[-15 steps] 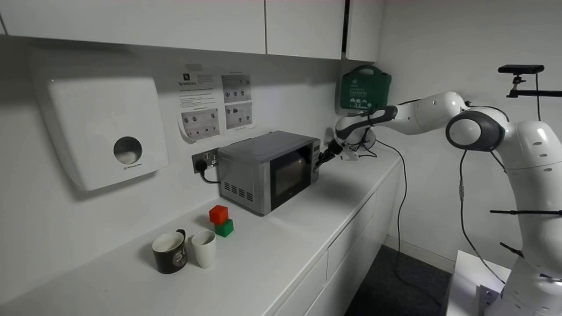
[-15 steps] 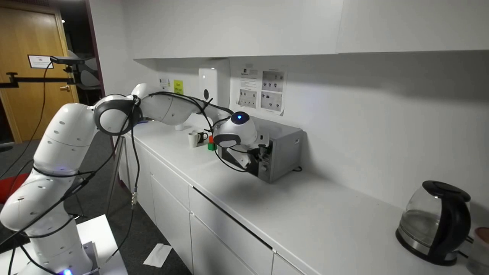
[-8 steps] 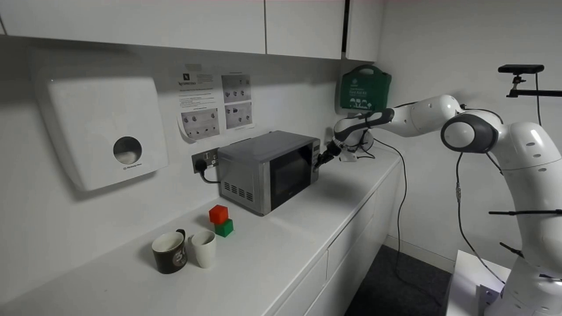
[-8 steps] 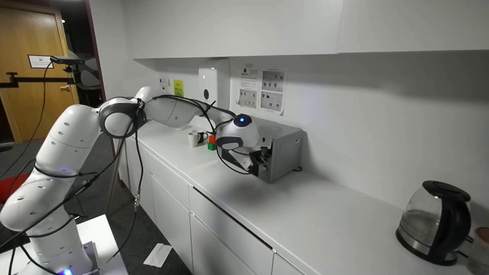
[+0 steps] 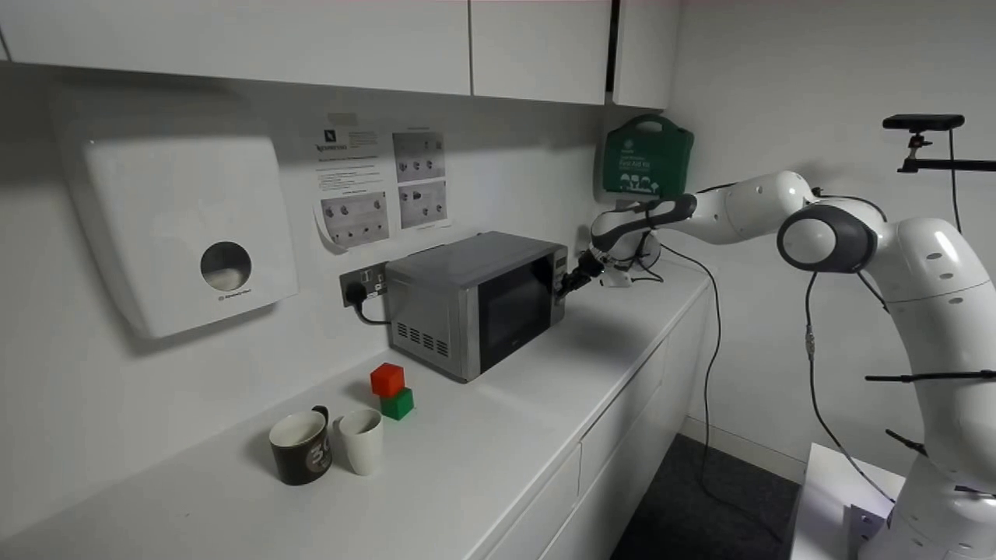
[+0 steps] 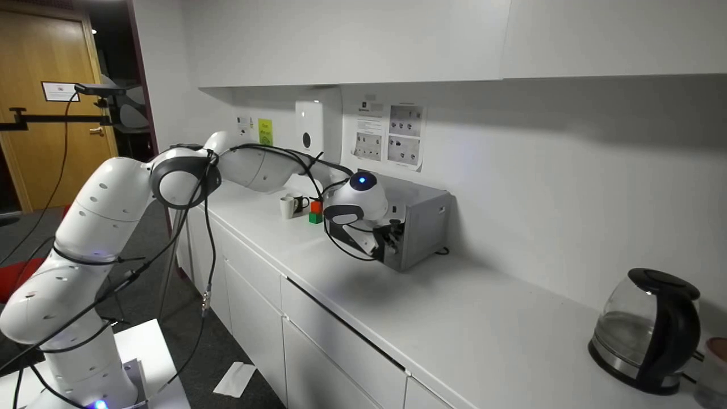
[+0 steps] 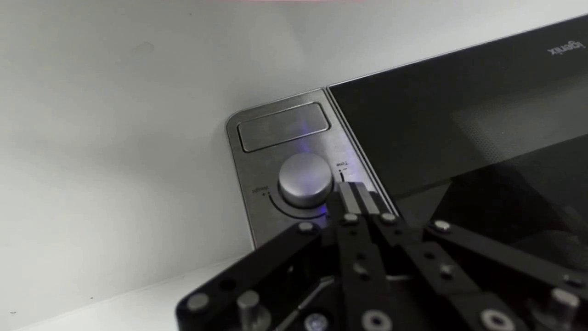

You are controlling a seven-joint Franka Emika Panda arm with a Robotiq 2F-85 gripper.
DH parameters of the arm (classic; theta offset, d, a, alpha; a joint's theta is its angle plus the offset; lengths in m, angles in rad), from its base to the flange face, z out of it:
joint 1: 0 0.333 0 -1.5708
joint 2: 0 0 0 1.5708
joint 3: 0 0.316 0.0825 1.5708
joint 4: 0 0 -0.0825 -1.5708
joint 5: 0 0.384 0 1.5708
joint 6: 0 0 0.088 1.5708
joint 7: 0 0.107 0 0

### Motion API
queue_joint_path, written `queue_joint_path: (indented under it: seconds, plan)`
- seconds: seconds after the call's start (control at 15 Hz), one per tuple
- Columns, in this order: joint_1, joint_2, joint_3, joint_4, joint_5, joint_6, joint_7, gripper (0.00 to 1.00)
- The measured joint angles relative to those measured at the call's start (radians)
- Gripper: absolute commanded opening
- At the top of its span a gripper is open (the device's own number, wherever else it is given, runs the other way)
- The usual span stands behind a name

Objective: Press a button on the microwave

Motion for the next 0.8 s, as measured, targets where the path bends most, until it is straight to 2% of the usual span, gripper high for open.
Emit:
queue_joint_path:
  seconds: [0.4,0.8]
  plan:
    - [-0.044,-0.017,-0.003,-0.026,-0.039,0.0,0.001,0.0]
    - [-0.119,-0.178,-0.015,-0.231,-0.041,-0.028,-0.033,0.0]
